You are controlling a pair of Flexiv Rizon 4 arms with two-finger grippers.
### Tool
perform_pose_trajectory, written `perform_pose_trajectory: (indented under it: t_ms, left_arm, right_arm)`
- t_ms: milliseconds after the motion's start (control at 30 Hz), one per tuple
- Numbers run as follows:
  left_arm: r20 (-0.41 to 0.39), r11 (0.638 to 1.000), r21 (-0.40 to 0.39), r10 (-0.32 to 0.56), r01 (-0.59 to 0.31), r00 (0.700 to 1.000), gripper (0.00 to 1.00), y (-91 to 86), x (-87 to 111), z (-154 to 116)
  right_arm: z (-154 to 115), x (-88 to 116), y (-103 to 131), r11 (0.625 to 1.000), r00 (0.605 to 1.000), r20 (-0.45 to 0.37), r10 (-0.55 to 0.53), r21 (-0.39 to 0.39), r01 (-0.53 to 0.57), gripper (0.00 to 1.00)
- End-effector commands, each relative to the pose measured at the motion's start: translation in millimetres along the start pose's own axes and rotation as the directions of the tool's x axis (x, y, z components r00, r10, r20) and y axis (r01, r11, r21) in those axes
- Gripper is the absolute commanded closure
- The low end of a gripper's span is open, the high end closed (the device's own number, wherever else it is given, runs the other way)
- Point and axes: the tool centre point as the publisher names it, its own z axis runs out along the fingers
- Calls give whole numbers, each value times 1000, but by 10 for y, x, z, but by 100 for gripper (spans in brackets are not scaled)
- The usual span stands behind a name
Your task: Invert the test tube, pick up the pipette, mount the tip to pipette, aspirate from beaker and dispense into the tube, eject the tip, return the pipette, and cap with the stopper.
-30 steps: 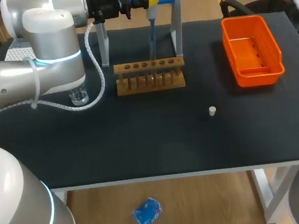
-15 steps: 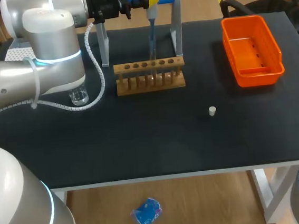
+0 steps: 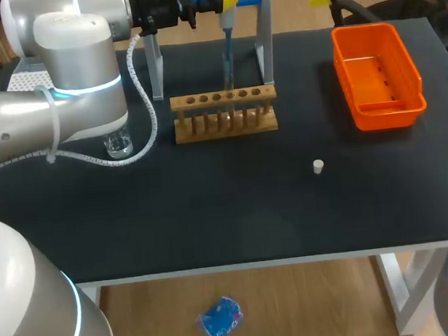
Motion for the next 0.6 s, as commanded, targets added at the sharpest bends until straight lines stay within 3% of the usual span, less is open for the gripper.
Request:
perform_pose_trajectory:
  t_ms: [33, 467, 600]
  left_arm:
    - [0, 1000, -4, -1, 1, 1000, 100, -12, 1, 0]
    - [0, 1000, -4, -1, 1, 1000, 100, -12, 1, 0]
    - [0, 1000, -4, -1, 1, 1000, 100, -12, 1, 0]
  right_arm:
    - [141, 34, -150, 1000, 1000, 16, 14, -20, -14, 0]
    - [141, 34, -150, 1000, 1000, 16, 14, -20, -14, 0]
    - [429, 4, -121, 1000, 999, 36, 3, -10, -3, 0]
